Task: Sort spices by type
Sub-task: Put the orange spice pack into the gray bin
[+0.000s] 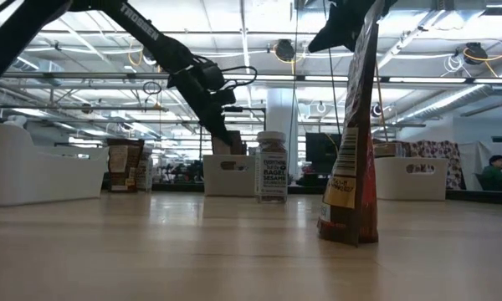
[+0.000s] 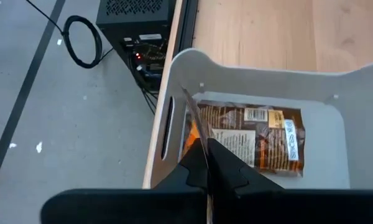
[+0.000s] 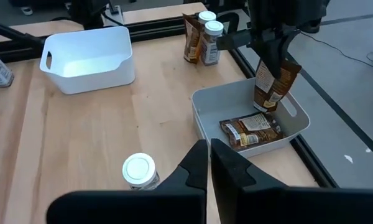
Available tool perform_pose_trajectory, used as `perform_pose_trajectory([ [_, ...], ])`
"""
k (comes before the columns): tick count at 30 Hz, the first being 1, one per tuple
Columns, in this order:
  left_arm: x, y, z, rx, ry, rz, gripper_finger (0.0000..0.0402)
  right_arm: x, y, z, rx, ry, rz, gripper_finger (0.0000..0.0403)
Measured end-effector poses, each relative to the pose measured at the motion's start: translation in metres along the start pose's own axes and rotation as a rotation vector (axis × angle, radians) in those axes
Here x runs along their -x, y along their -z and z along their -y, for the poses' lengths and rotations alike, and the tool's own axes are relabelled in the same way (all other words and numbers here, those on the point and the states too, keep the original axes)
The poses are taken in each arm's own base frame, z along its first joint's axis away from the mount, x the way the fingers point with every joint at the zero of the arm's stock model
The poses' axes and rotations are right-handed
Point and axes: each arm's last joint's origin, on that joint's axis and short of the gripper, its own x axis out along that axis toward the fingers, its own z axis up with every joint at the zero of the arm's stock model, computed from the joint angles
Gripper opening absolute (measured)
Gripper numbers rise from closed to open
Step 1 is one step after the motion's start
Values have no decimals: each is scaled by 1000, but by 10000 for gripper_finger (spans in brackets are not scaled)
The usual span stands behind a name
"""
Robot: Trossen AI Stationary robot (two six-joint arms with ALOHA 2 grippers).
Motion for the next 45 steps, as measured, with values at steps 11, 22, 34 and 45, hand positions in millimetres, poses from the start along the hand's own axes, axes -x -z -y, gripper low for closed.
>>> perform_pose_trajectory([
  [11,0,2,1,9,4,-26,0,0,0,9,17,-31,-1,0],
  [22,-2,3,3,13,-19,-49,10,0,0,9,9,-35,-1,0],
  [34,-5,-1,9,-3,-25,-59,67,0,1,7,-19,-110,-8,0],
  [45,0,-9,11,-26,-149,-124,91,0,1,7,-10,-111,-17,0],
])
